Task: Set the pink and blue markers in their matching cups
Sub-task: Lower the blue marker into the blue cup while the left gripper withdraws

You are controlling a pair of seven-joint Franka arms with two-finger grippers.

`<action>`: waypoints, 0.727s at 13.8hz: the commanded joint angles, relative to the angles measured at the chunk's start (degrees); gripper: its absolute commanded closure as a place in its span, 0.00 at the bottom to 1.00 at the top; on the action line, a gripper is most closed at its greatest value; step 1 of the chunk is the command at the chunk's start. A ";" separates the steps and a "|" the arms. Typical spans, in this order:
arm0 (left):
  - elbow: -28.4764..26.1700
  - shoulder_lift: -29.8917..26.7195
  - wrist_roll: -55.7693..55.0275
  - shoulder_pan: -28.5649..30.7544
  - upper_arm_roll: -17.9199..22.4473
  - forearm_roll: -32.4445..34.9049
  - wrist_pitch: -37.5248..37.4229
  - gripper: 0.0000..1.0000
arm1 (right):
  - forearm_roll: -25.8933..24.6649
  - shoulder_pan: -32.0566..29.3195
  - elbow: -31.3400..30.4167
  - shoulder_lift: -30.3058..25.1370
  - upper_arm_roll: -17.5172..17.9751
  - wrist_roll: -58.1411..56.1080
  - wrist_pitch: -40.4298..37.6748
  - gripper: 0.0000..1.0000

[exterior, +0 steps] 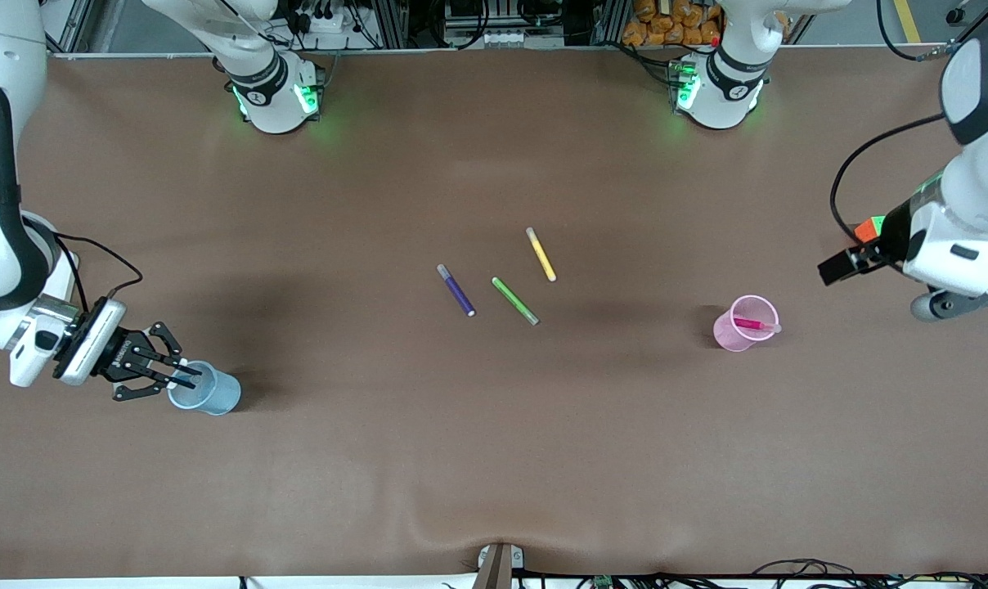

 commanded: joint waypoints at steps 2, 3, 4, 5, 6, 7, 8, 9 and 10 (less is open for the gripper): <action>-1.47 -4.89 7.92 3.34 -0.12 -5.19 -2.75 0.00 | 2.66 -2.08 0.57 1.99 1.05 -4.54 -2.06 1.00; -1.64 -5.69 10.56 4.49 -0.13 -6.08 -3.02 0.00 | 2.66 -2.17 0.66 2.16 1.05 -4.63 -2.50 1.00; -1.73 -6.48 12.67 5.11 -0.21 -6.53 -3.54 0.00 | 2.66 -2.35 0.92 2.25 1.05 -4.98 -2.50 1.00; -2.60 -7.53 13.39 5.11 -0.21 -6.88 -3.55 0.00 | 3.44 -2.61 1.19 2.69 1.05 -5.86 -2.50 1.00; -3.66 -8.85 13.48 4.76 0.05 -7.06 -3.46 0.00 | 5.36 -2.70 1.45 3.56 1.05 -7.17 -2.94 1.00; -4.28 -9.73 13.66 4.76 0.14 -7.06 -3.55 0.00 | 6.60 -2.87 1.54 4.27 1.05 -8.75 -3.47 1.00; -4.98 -10.43 14.09 4.59 0.23 -7.06 -3.55 0.00 | 7.05 -2.96 1.54 4.71 0.96 -9.64 -3.56 1.00; -5.16 -10.79 14.10 4.67 0.31 -7.06 -3.55 0.00 | 7.05 -3.05 1.63 4.89 0.96 -9.73 -3.56 1.00; -5.42 -11.05 14.10 4.59 0.31 -7.06 -3.55 0.00 | 6.96 -3.31 1.80 4.98 0.96 -9.82 -3.56 1.00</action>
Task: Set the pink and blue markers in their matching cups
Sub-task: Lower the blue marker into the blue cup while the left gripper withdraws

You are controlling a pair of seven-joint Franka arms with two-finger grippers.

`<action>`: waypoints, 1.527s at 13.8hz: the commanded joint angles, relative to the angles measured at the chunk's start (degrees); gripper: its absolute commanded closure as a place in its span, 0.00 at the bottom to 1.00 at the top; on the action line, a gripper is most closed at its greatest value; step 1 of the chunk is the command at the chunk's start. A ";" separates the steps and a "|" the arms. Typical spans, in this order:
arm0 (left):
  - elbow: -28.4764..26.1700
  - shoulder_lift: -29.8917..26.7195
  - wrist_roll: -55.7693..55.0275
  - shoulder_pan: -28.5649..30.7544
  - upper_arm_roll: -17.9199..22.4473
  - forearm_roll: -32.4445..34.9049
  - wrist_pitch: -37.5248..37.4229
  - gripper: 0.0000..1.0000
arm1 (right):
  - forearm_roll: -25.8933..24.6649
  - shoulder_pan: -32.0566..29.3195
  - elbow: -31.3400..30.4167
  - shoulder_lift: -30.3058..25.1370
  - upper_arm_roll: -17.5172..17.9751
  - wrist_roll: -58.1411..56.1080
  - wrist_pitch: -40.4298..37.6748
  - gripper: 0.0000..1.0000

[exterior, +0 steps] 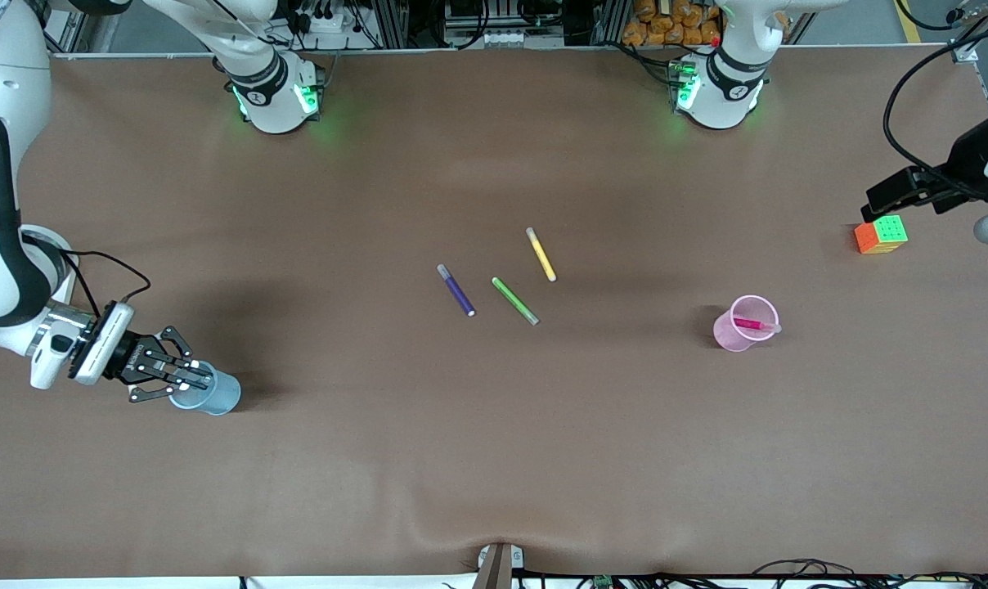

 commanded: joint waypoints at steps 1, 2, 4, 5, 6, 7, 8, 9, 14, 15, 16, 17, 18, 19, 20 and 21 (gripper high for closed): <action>-2.93 -2.62 1.17 0.10 0.19 -0.90 0.01 0.00 | 1.74 -2.04 1.25 1.16 0.96 -2.24 -0.68 1.00; -3.03 -2.80 1.25 0.27 0.11 -0.90 0.01 0.00 | 1.74 -2.22 1.25 1.34 0.96 -2.24 -0.68 1.00; -2.50 -2.19 1.34 0.18 -0.33 -0.73 0.01 0.00 | 1.83 -2.22 1.25 1.34 0.96 -1.71 -0.68 0.33; -2.24 -1.84 1.43 0.10 -0.42 -0.73 0.10 0.00 | 1.83 -2.31 1.25 1.43 0.96 -1.71 -0.68 0.00; -2.50 -1.75 1.52 0.10 -0.42 -0.73 0.01 0.00 | 1.83 -2.57 1.25 1.34 0.96 -1.62 -0.77 0.00; -2.41 -1.57 1.61 0.01 -0.42 -0.73 0.01 0.00 | 1.83 -2.57 1.60 1.25 0.96 -0.92 -0.77 0.00; -2.24 -1.40 1.61 0.01 -0.51 -0.64 0.01 0.00 | 1.65 -2.49 1.95 1.08 0.96 0.47 -0.77 0.00; -2.32 -1.40 1.52 0.01 -0.42 -0.64 0.01 0.00 | 1.04 -2.22 2.39 0.82 0.88 2.58 -0.77 0.00; -2.15 -1.31 1.61 0.36 -0.42 -0.55 0.01 0.00 | -5.00 -1.52 4.67 -1.82 0.79 13.29 -1.03 0.00; -2.15 -1.13 1.61 0.36 -0.42 -0.46 0.01 0.00 | -7.11 -1.34 4.94 -2.69 0.87 16.89 -0.95 0.00; -2.15 -1.04 1.61 0.36 -0.42 -0.46 0.10 0.00 | -8.96 -0.82 5.12 -3.75 0.87 19.97 -0.86 0.00; -1.97 -0.96 1.61 0.36 -0.42 -0.38 0.10 0.00 | -10.37 -0.38 5.12 -4.80 0.79 22.61 -0.68 0.00; -1.80 -1.04 1.61 0.45 -0.42 -0.46 0.10 0.00 | -11.69 -0.11 5.12 -5.68 0.79 25.07 -0.60 0.00; -1.80 -1.04 1.69 0.53 -0.42 -0.46 0.01 0.00 | -13.01 0.24 5.12 -6.39 0.79 27.36 -0.59 0.00; -1.80 -1.13 1.87 0.62 -0.42 -0.46 0.01 0.00 | -14.42 0.41 5.12 -7.18 0.79 29.47 -0.59 0.00; -1.80 -1.13 2.22 0.62 -0.42 -0.55 0.10 0.00 | -15.82 0.68 5.12 -8.05 0.79 31.41 -0.59 0.00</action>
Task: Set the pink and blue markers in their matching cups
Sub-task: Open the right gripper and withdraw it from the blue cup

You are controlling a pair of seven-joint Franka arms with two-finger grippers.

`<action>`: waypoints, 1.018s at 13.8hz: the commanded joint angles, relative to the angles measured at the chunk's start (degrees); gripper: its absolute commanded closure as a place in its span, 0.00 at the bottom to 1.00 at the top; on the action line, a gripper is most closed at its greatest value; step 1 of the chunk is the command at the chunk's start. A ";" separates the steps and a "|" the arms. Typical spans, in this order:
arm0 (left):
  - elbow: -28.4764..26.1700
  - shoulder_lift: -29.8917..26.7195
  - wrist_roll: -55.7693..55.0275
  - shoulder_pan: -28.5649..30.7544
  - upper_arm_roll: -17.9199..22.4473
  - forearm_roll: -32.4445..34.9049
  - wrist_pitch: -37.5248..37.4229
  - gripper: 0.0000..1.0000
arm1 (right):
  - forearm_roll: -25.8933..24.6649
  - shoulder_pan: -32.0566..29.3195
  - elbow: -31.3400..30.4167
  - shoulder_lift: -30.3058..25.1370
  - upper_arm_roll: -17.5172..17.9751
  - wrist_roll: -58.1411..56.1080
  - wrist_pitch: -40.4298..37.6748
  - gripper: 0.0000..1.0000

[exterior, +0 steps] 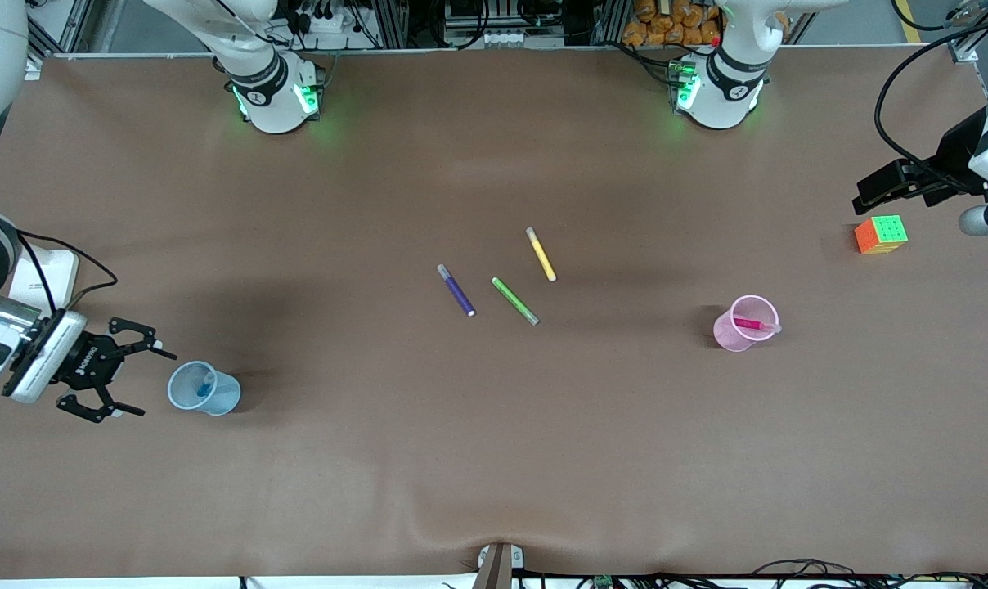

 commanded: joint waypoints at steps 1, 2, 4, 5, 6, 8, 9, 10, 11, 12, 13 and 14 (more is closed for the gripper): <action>0.25 -0.08 2.11 0.49 -0.05 -0.55 0.03 0.00 | -4.44 0.79 -0.81 -3.06 0.03 6.52 -0.18 0.00; 0.33 -0.08 2.11 0.40 -0.05 -0.55 0.03 0.00 | -6.11 0.88 -0.81 -3.67 0.03 8.72 -0.18 0.00; 0.16 -0.08 2.20 0.40 -0.05 -0.55 0.03 0.00 | -9.18 1.32 -0.81 -5.08 0.20 12.94 -0.27 0.00; 0.25 -0.08 2.20 0.49 -0.05 -0.55 0.03 0.00 | -10.51 1.76 -0.90 -5.87 0.20 15.22 -0.44 0.00; 0.16 -0.08 2.20 0.49 -0.05 -0.55 0.03 0.00 | -11.82 1.94 -1.16 -6.92 0.20 17.94 -0.53 0.00; 0.25 -0.08 2.29 0.49 0.04 -0.55 0.03 0.00 | -15.68 2.73 -1.34 -8.51 0.20 24.26 -0.62 0.00; 0.16 -0.16 2.29 0.49 0.04 -0.55 0.03 0.00 | -17.62 3.08 -1.34 -9.30 0.20 27.60 -0.71 0.00; 0.16 -0.16 2.29 0.58 0.04 -0.55 0.03 0.00 | -19.38 3.26 -1.43 -10.44 0.20 30.68 -0.80 0.00; 0.25 -0.16 2.29 0.58 0.04 -0.55 0.03 0.00 | -21.83 3.95 -1.43 -11.67 0.20 34.45 -1.67 0.00; 0.16 -0.16 2.29 0.58 0.04 -0.55 0.03 0.00 | -24.64 4.48 -1.43 -12.90 0.20 38.23 -2.46 0.00; 0.07 -0.25 2.38 0.58 0.04 -0.55 0.03 0.00 | -27.63 4.66 -1.51 -14.21 0.29 41.84 -3.34 0.00; 0.16 -0.25 2.46 0.66 0.12 -0.55 -0.05 0.00 | -29.66 4.66 -1.43 -14.75 0.29 45.09 -4.04 0.00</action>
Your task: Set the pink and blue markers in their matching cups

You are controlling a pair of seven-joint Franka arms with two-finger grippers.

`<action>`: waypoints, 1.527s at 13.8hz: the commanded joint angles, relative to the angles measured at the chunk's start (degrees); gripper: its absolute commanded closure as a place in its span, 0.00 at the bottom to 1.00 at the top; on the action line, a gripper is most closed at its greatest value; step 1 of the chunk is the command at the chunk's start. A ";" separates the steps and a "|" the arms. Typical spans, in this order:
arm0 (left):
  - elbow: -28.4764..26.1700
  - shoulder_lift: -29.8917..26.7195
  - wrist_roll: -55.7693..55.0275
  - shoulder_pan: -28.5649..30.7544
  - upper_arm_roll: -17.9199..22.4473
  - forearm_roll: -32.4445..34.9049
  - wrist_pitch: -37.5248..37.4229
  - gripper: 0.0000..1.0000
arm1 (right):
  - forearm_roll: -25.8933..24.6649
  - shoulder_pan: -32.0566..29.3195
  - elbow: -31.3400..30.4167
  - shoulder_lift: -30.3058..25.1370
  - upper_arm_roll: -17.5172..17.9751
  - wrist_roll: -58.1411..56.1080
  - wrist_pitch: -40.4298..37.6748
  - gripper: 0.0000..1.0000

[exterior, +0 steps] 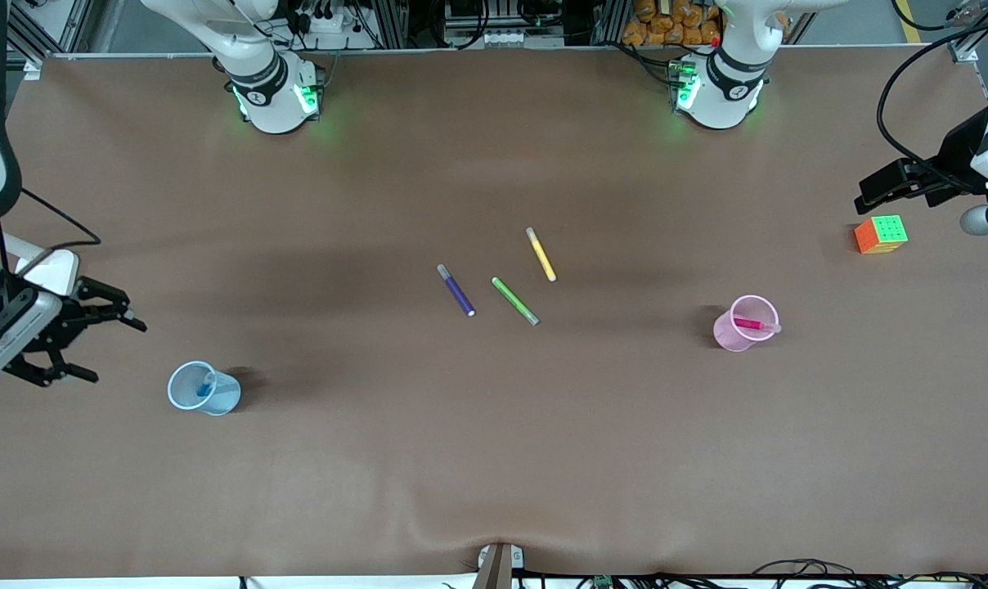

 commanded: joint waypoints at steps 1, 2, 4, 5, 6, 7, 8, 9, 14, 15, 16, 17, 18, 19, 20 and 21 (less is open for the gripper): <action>0.24 -0.25 2.11 0.67 0.00 -0.55 0.03 0.00 | -4.76 0.28 -1.48 -3.70 -0.04 8.25 -1.24 0.00; 0.16 -0.34 2.37 0.67 0.08 -0.64 -0.06 0.00 | -5.46 0.19 -1.57 -4.41 -0.04 10.27 -1.68 0.00; 0.25 -0.43 2.99 0.67 0.26 -0.64 -0.06 0.00 | -7.66 -0.25 -1.57 -5.64 -0.30 12.57 -2.65 0.00; 0.25 -0.51 2.99 0.58 0.26 -0.64 -0.06 0.00 | -8.71 -0.34 -1.75 -6.86 -0.39 14.32 -3.52 0.00; 0.25 -0.60 2.99 0.58 0.26 -0.64 0.03 0.00 | -9.77 -0.43 -1.66 -7.57 -0.48 17.64 -5.44 0.00; 0.25 -0.78 3.08 0.67 0.26 -0.64 -0.06 0.00 | -10.56 -0.43 -1.66 -8.45 -0.74 20.54 -7.29 0.00; 0.16 -0.87 3.08 0.67 0.26 -0.64 -0.06 0.00 | -11.00 0.10 -1.66 -9.85 -1.26 23.71 -9.14 0.00; 0.24 -0.95 3.08 0.67 0.26 -0.64 -0.06 0.00 | -11.88 0.45 -1.57 -10.91 -1.70 26.44 -10.98 0.00; 0.33 -1.04 3.17 0.67 0.26 -0.90 -0.06 0.00 | -18.22 3.79 -1.57 -15.48 -2.24 46.56 -20.30 0.00; 0.33 -1.04 3.08 0.58 0.26 -0.90 -0.06 0.00 | -18.22 3.79 -1.57 -15.66 -2.24 48.16 -21.80 0.00; 0.42 -0.96 3.08 0.58 0.26 -0.90 -0.06 0.00 | -18.30 3.88 -1.40 -15.75 -2.67 48.87 -23.29 0.00; 0.42 -0.87 3.17 0.58 0.26 -0.81 -0.06 0.00 | -18.30 4.23 -0.96 -15.75 -3.46 50.09 -24.78 0.00; 0.25 -0.87 3.08 0.49 0.09 -0.81 -0.06 0.00 | -18.30 4.32 -0.87 -16.01 -3.55 51.67 -25.67 0.00; -0.02 -0.87 3.17 0.49 -0.09 -0.81 -0.23 0.00 | -18.39 4.32 -1.04 -17.23 -3.55 52.30 -25.85 0.00; -0.02 -0.69 3.08 0.23 -0.18 -0.81 -1.45 0.00 | -18.39 4.32 -1.31 -17.77 -3.64 52.91 -26.11 0.00; 0.24 -0.43 2.99 0.14 -0.18 -0.81 -1.64 0.00 | -18.39 4.41 -1.13 -17.77 -3.64 55.27 -26.90 0.00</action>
